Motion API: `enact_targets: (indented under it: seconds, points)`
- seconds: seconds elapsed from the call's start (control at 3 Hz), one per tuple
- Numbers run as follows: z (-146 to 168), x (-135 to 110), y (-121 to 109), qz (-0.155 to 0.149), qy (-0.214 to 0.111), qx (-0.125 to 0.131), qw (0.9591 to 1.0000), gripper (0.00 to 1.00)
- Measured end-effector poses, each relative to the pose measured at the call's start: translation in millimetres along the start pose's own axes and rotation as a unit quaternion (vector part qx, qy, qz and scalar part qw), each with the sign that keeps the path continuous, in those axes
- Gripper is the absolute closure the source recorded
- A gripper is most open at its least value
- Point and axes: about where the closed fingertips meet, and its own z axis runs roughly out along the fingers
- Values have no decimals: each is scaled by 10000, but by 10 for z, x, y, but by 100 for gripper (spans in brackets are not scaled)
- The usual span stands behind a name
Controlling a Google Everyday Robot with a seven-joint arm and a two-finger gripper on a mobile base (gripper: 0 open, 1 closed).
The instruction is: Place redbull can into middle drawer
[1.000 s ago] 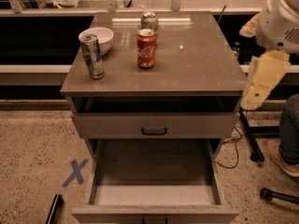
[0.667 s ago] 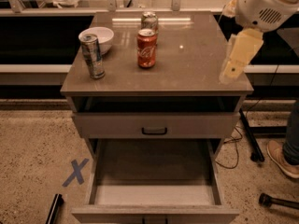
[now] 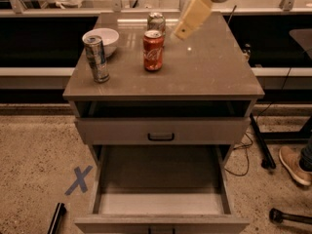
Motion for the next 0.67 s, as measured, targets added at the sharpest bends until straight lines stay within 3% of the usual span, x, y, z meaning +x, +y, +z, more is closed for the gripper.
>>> enact_targets:
  seconds: [0.33, 0.67]
  points:
    - [14, -27, -79, 3, -73, 145, 9999, 0]
    - [20, -27, -73, 4, -72, 132, 9999, 0]
